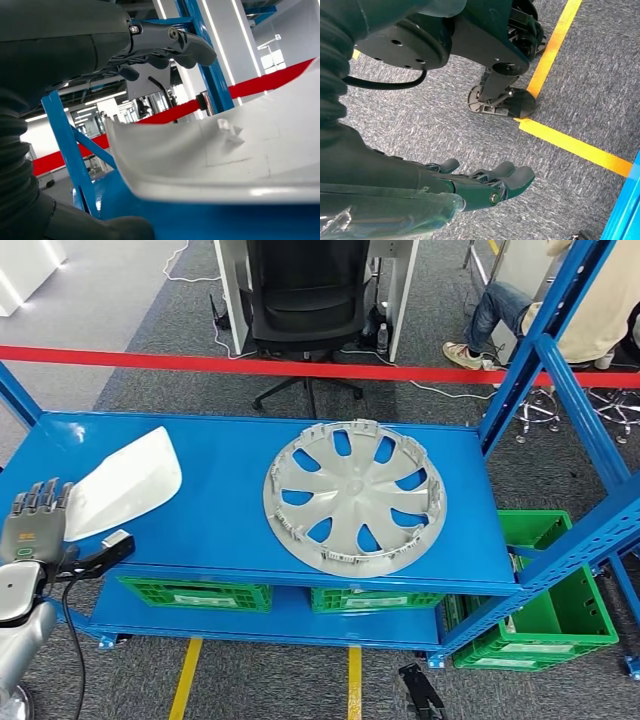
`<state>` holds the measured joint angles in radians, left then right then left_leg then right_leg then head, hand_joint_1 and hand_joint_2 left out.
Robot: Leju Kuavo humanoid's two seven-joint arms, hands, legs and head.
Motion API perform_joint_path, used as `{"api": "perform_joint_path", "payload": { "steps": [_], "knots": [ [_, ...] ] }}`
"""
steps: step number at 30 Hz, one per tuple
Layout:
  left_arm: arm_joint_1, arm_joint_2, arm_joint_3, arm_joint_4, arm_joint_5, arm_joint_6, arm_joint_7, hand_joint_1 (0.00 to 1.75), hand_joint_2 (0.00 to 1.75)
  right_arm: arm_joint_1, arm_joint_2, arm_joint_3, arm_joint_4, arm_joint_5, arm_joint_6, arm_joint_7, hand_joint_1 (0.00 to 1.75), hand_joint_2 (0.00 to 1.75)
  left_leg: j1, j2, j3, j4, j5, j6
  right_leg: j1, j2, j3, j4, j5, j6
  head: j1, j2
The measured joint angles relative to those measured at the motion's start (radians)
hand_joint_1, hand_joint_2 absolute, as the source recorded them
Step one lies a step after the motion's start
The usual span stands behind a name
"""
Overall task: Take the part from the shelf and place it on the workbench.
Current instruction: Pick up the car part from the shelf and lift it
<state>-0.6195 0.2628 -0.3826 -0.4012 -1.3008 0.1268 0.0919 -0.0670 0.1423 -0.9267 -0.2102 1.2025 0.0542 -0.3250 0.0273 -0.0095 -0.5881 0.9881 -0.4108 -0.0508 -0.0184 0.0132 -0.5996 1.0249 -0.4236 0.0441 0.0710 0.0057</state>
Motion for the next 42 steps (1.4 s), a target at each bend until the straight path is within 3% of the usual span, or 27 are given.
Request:
{"api": "perform_joint_path", "payload": {
  "steps": [2,3,6,24,25,28,29,34,35,38,39,42],
  "knots": [
    [0.000,0.000,0.004,0.001,0.000,-0.008,0.001,1.41,1.75,0.000,0.000,0.000,0.000,0.000,0.000,0.000,0.00,1.75,0.000,0.000,0.000,0.000,0.000,0.000,0.000,0.000,0.000,0.000,0.000,0.000,0.000,0.000],
    [0.001,0.000,0.006,0.002,0.000,-0.012,0.002,1.56,1.75,0.000,0.000,0.000,0.000,-0.001,-0.001,0.000,0.00,1.75,0.000,0.000,0.000,0.000,0.000,0.000,0.000,0.000,0.000,0.000,0.000,0.000,0.000,0.000],
    [0.004,0.000,0.013,0.005,0.001,-0.022,0.008,1.68,1.75,0.000,0.000,0.000,0.000,-0.001,-0.001,0.001,0.00,1.75,0.000,0.000,0.000,0.000,0.000,0.000,0.000,0.000,0.000,0.000,0.000,0.000,0.000,0.000],
    [0.016,-0.002,0.043,0.015,-0.019,-0.025,0.017,1.74,1.75,-0.001,0.000,0.000,0.000,-0.001,-0.001,0.004,0.00,1.75,0.000,0.000,0.000,0.000,0.000,0.000,0.000,0.000,-0.001,0.000,0.000,0.000,0.000,0.000],
    [0.016,-0.002,0.044,0.015,-0.019,-0.024,0.017,1.74,1.31,-0.002,0.000,0.000,0.000,-0.001,-0.001,0.004,0.00,1.75,0.000,0.000,0.000,0.000,0.000,0.000,0.000,0.000,-0.001,0.000,0.000,0.000,0.000,0.000],
    [0.016,-0.005,0.053,0.015,-0.024,-0.024,0.017,1.74,1.31,-0.002,0.000,0.000,0.000,-0.001,0.000,0.004,0.00,1.75,0.000,0.000,0.000,0.000,0.000,0.000,0.000,0.000,-0.001,0.000,0.000,0.000,0.000,0.000],
    [0.016,-0.006,0.057,0.015,-0.026,-0.023,0.017,1.75,1.75,-0.002,0.000,0.000,0.000,-0.001,0.001,0.004,0.00,1.75,0.000,0.000,0.000,0.000,0.000,0.000,0.000,0.000,-0.001,0.000,0.000,0.000,0.000,0.000],
    [0.016,-0.011,0.081,0.015,-0.033,-0.019,0.002,1.75,1.75,-0.002,0.000,0.000,0.000,0.000,0.004,0.003,0.00,1.75,0.000,0.000,-0.001,0.000,0.000,0.000,0.000,0.000,-0.001,0.000,0.000,0.000,0.000,0.000],
    [0.017,-0.012,0.085,0.015,-0.033,-0.019,-0.002,1.75,1.31,-0.003,0.000,0.000,0.000,0.000,0.005,0.003,0.00,1.75,0.000,0.000,-0.001,0.000,0.000,0.000,0.000,0.000,-0.001,0.000,0.000,0.000,0.000,0.000],
    [0.017,-0.014,0.094,0.015,-0.034,-0.018,-0.005,1.75,1.31,-0.003,0.000,0.000,0.000,0.000,0.006,0.003,0.00,1.75,0.000,0.000,-0.001,0.000,0.000,0.000,0.000,0.000,-0.001,0.000,0.000,0.000,0.000,0.000],
    [0.017,-0.014,0.095,0.015,-0.034,-0.018,-0.005,1.75,1.75,-0.003,0.000,0.000,0.000,0.000,0.006,0.003,0.00,1.75,0.000,0.000,-0.001,0.000,0.000,0.000,0.000,0.000,-0.001,0.000,0.000,0.000,0.000,0.000],
    [0.017,-0.016,0.100,0.016,-0.040,-0.018,-0.011,1.75,1.75,-0.003,0.000,0.000,0.000,0.000,0.007,0.002,0.00,1.75,0.000,0.000,-0.001,0.000,0.000,0.000,0.000,0.000,-0.001,0.000,0.000,0.000,0.000,0.000]
  ]
}}
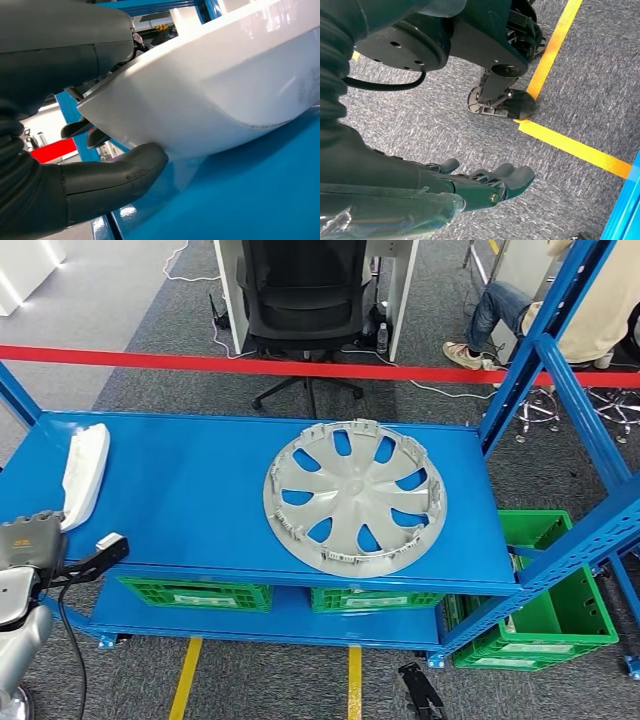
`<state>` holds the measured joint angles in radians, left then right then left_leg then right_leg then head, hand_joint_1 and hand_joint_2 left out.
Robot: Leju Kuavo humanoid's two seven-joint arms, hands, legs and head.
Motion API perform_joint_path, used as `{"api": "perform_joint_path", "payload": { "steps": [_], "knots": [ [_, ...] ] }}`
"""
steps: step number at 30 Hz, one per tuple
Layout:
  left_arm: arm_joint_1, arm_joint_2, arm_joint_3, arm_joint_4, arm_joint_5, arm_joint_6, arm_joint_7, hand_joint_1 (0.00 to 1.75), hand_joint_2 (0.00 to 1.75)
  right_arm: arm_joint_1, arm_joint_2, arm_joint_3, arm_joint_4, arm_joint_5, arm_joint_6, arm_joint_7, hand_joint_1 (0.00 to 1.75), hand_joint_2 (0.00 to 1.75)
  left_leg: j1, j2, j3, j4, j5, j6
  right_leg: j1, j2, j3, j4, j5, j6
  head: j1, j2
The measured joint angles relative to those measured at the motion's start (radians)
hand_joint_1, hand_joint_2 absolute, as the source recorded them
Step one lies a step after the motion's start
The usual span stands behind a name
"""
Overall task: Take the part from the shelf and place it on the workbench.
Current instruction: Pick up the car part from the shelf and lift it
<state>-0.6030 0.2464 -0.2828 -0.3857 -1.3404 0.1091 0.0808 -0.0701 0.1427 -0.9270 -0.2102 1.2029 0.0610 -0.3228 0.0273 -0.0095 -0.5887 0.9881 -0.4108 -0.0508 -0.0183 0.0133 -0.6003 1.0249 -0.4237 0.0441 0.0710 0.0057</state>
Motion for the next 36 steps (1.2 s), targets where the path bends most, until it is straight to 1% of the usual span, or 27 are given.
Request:
{"api": "perform_joint_path", "payload": {
  "steps": [11,14,22,28,31,34,36],
  "knots": [
    [0.001,-0.007,0.020,0.000,-0.013,0.016,-0.044,1.75,1.75,-0.002,0.000,0.000,0.000,0.000,0.002,-0.004,0.00,1.75,0.000,0.000,0.000,0.000,0.000,0.000,0.000,0.000,0.000,0.000,0.000,0.000,0.000,0.000],
    [0.001,-0.015,0.031,0.000,-0.013,0.021,-0.054,1.75,1.75,-0.003,0.001,0.000,0.000,0.000,0.002,-0.006,0.00,1.75,0.000,0.000,0.000,0.000,0.000,0.000,0.000,0.000,0.000,0.000,0.000,0.000,0.000,0.000],
    [0.005,-0.042,0.084,-0.002,0.030,0.053,-0.140,1.75,1.75,-0.003,0.001,0.000,0.000,0.001,0.002,-0.012,0.00,1.75,0.000,0.000,0.000,0.000,0.000,0.000,0.000,0.000,0.000,0.000,0.000,0.000,0.000,0.000],
    [0.009,-0.058,0.107,-0.005,0.043,0.062,-0.160,1.75,1.75,-0.003,0.001,0.000,0.000,0.002,0.002,-0.013,0.00,1.75,0.000,0.000,0.000,0.000,0.000,0.000,0.000,0.000,-0.001,0.000,0.000,0.000,0.000,0.000],
    [0.016,-0.072,0.131,-0.018,0.093,0.090,-0.218,1.75,1.75,-0.003,0.001,0.000,0.000,0.004,0.003,-0.015,0.00,1.75,0.000,0.000,0.000,0.000,0.000,0.000,0.000,0.000,-0.001,0.000,0.000,0.000,0.000,0.000],
    [0.026,-0.100,0.166,-0.059,0.177,0.132,-0.305,1.75,1.75,-0.004,0.002,0.000,0.000,0.007,0.003,-0.019,0.00,1.75,0.000,0.000,-0.001,0.000,0.000,0.000,0.000,0.000,-0.001,0.000,0.000,0.000,0.000,0.000],
    [0.030,-0.121,0.188,-0.095,0.219,0.144,-0.341,1.75,1.75,-0.003,0.004,0.000,0.000,0.009,0.003,-0.021,0.00,1.75,0.000,0.000,-0.001,0.000,0.000,0.000,0.000,0.000,-0.001,0.000,0.000,0.000,0.000,0.000]
  ]
}}
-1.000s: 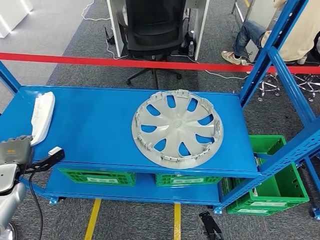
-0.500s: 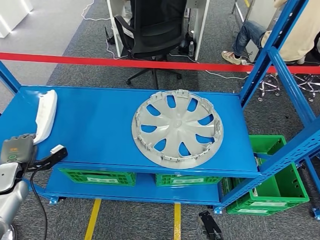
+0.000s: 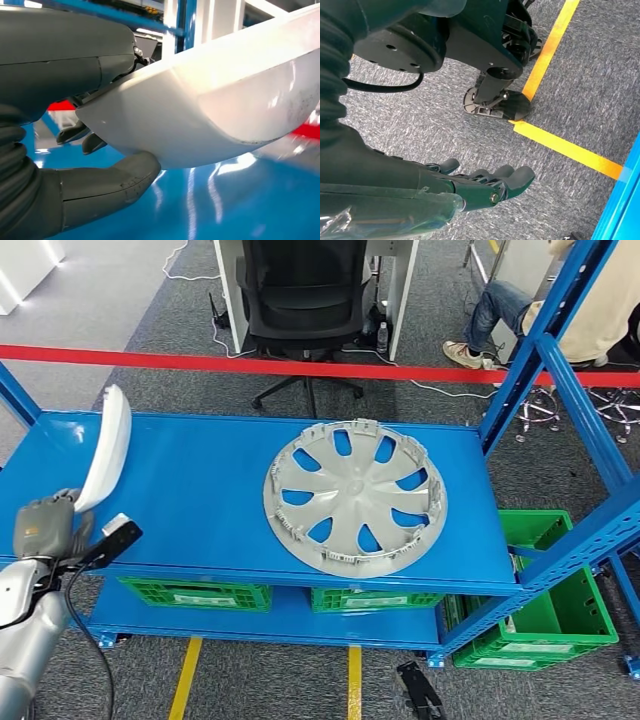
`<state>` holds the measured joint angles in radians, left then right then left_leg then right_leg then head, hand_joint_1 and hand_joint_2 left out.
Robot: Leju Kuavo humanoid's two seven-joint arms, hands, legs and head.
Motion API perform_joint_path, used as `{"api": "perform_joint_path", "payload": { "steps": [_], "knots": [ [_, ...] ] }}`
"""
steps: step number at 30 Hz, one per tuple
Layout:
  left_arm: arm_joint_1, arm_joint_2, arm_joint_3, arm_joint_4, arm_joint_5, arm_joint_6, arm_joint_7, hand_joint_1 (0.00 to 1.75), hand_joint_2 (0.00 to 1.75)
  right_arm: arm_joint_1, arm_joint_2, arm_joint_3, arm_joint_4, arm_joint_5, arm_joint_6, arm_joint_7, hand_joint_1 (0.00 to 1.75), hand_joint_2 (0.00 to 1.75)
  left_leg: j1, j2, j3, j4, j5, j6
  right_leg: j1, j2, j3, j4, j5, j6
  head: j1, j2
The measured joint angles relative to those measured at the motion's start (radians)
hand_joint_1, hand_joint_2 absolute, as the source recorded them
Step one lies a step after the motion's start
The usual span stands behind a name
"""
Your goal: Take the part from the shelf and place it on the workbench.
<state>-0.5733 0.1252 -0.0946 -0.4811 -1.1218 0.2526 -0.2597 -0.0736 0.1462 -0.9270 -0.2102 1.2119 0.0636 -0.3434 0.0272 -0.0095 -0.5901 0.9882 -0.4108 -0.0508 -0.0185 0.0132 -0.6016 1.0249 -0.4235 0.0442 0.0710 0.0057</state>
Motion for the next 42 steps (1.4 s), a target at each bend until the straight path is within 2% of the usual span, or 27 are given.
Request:
{"api": "perform_joint_path", "payload": {
  "steps": [5,9,12,16,20,23,29,35,42],
  "knots": [
    [0.031,-0.051,0.049,-0.134,0.139,0.027,-0.107,1.75,1.75,0.001,0.004,0.000,0.000,0.003,-0.004,-0.003,0.00,1.75,0.000,0.000,-0.001,0.000,0.000,0.000,0.000,0.000,-0.001,0.000,0.000,0.000,0.000,0.000],
    [0.104,-0.119,0.086,-0.379,0.333,0.019,-0.202,1.75,1.75,0.003,0.009,-0.002,0.000,0.003,-0.014,-0.001,0.00,1.75,0.000,0.000,-0.001,0.000,0.000,0.000,0.000,0.000,-0.001,0.000,0.000,0.000,0.000,0.000],
    [0.194,-0.195,0.101,-0.629,0.505,-0.044,-0.259,1.75,1.75,0.006,0.016,-0.007,-0.001,0.003,-0.022,0.005,0.00,1.75,0.000,0.000,-0.003,0.000,-0.001,0.001,0.000,0.000,-0.002,0.000,0.000,0.000,0.000,0.000],
    [0.322,-0.296,0.095,-0.921,0.746,-0.186,-0.327,1.75,1.75,0.006,0.023,-0.017,-0.003,0.003,-0.028,0.008,0.00,1.75,-0.001,0.000,-0.003,0.000,-0.002,0.001,-0.001,0.000,-0.003,-0.001,-0.001,0.001,0.000,0.000],
    [0.426,-0.362,0.059,-1.116,0.917,-0.317,-0.369,1.75,1.75,0.006,0.028,-0.027,-0.006,0.003,-0.035,0.011,0.00,1.75,-0.001,0.000,-0.003,0.000,-0.002,0.001,-0.001,0.000,-0.003,-0.001,-0.001,0.001,0.000,0.000],
    [0.472,-0.378,0.017,-1.196,0.964,-0.362,-0.392,1.75,1.75,0.006,0.028,-0.035,-0.008,0.003,-0.037,0.014,0.00,1.75,-0.001,0.000,-0.003,0.000,-0.002,0.001,-0.001,-0.001,-0.003,-0.001,-0.001,0.001,0.000,0.000],
    [0.515,-0.374,-0.061,-1.280,1.008,-0.409,-0.420,1.75,1.75,0.007,0.029,-0.046,-0.012,0.005,-0.039,0.019,0.00,1.75,-0.001,0.000,-0.003,0.000,-0.001,0.002,-0.001,-0.001,-0.002,-0.001,0.000,0.002,0.000,0.000],
    [0.583,-0.362,-0.134,-1.312,1.045,-0.440,-0.434,1.75,1.75,0.008,0.036,-0.060,-0.016,0.003,-0.043,0.020,0.00,1.75,-0.001,0.000,-0.003,0.000,-0.001,0.002,-0.001,-0.001,-0.002,-0.001,0.000,0.002,0.000,0.000],
    [0.627,-0.357,-0.167,-1.322,1.066,-0.451,-0.440,1.75,1.75,0.008,0.040,-0.072,-0.020,-0.004,-0.050,0.023,0.00,1.75,-0.001,0.000,-0.003,0.000,-0.001,0.002,-0.001,-0.001,-0.002,-0.001,0.000,0.002,0.000,0.000]
  ]
}}
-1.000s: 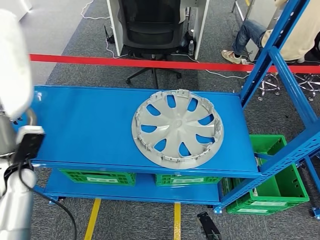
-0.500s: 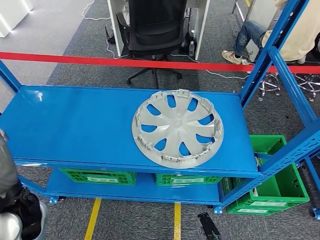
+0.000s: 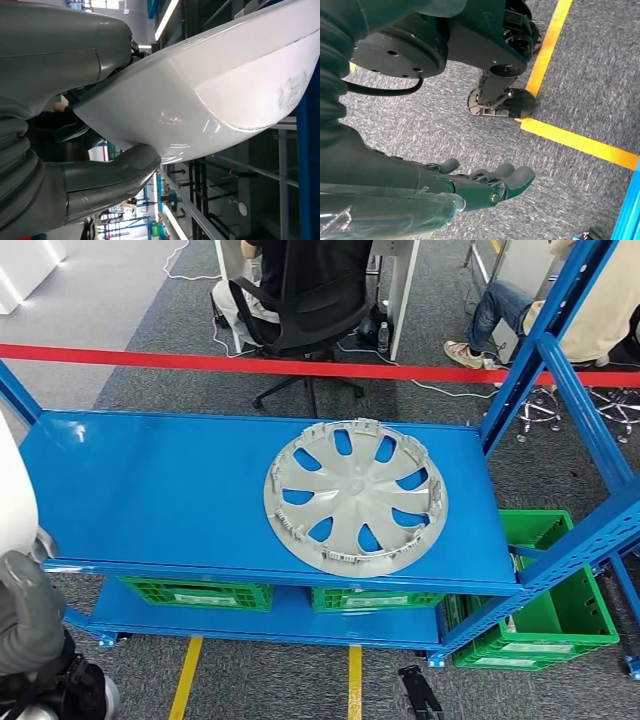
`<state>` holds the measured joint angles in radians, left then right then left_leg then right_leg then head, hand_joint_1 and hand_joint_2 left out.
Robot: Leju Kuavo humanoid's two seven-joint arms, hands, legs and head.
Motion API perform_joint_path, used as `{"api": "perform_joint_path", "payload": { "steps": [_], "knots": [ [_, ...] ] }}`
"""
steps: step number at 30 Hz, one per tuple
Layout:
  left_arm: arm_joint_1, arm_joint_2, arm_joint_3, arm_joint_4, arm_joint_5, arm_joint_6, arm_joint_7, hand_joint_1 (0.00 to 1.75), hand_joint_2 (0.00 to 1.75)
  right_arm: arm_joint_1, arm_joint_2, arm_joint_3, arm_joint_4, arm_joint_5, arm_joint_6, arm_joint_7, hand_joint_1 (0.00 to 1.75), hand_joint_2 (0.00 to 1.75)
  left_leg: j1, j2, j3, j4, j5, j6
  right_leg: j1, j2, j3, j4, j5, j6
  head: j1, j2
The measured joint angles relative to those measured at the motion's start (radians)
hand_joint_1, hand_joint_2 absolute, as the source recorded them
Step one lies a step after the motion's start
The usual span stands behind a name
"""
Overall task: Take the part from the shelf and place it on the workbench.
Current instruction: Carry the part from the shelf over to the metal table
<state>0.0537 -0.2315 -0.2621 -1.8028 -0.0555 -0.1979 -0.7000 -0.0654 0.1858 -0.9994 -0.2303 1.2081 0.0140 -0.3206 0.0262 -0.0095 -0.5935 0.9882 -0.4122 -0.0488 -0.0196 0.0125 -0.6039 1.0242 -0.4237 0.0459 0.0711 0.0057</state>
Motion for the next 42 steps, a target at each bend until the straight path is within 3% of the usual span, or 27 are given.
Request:
{"api": "perform_joint_path", "payload": {
  "steps": [12,21,25,31,36,42],
  "knots": [
    [0.076,0.000,-0.005,-0.009,0.166,-0.154,0.000,1.75,1.75,0.000,0.017,-0.030,-0.011,0.003,-0.008,0.000,0.00,1.75,0.000,0.000,0.000,0.000,0.000,0.000,0.000,0.000,0.000,0.000,0.000,0.000,0.000,0.000],
    [0.095,-0.002,-0.003,-0.012,0.173,-0.203,0.000,1.75,1.75,0.000,0.018,-0.043,-0.018,0.011,-0.010,-0.008,0.00,1.75,0.000,0.000,0.000,0.000,0.000,0.000,0.000,0.000,0.000,0.000,0.000,0.000,0.000,0.000],
    [0.097,-0.003,-0.002,-0.012,0.157,-0.206,0.000,1.75,1.75,0.000,0.018,-0.049,-0.022,0.020,-0.014,-0.053,0.00,1.75,0.000,0.000,0.000,0.000,0.000,0.000,0.000,0.000,0.000,0.000,0.000,0.000,0.000,0.000],
    [0.104,-0.003,-0.002,-0.027,0.154,-0.194,0.000,1.75,1.75,0.002,0.018,-0.043,-0.024,0.048,-0.041,-0.237,0.00,1.75,0.000,0.000,0.000,0.000,0.000,0.000,0.000,0.000,0.000,0.000,0.000,0.000,0.000,0.000],
    [0.107,-0.003,-0.002,-0.033,0.154,-0.194,0.000,1.75,1.75,0.007,0.018,-0.043,-0.024,0.047,-0.014,-0.251,0.00,1.75,0.000,0.000,0.000,0.000,0.000,0.000,0.000,0.000,0.000,0.000,0.000,0.000,0.000,0.000],
    [0.107,-0.003,-0.003,-0.033,0.154,-0.195,0.000,1.75,1.75,0.011,0.018,-0.043,-0.024,0.053,-0.014,-0.208,0.00,1.75,-0.001,0.000,0.000,0.000,-0.001,0.001,-0.001,0.000,0.000,-0.001,0.000,0.000,0.000,0.000]
  ]
}}
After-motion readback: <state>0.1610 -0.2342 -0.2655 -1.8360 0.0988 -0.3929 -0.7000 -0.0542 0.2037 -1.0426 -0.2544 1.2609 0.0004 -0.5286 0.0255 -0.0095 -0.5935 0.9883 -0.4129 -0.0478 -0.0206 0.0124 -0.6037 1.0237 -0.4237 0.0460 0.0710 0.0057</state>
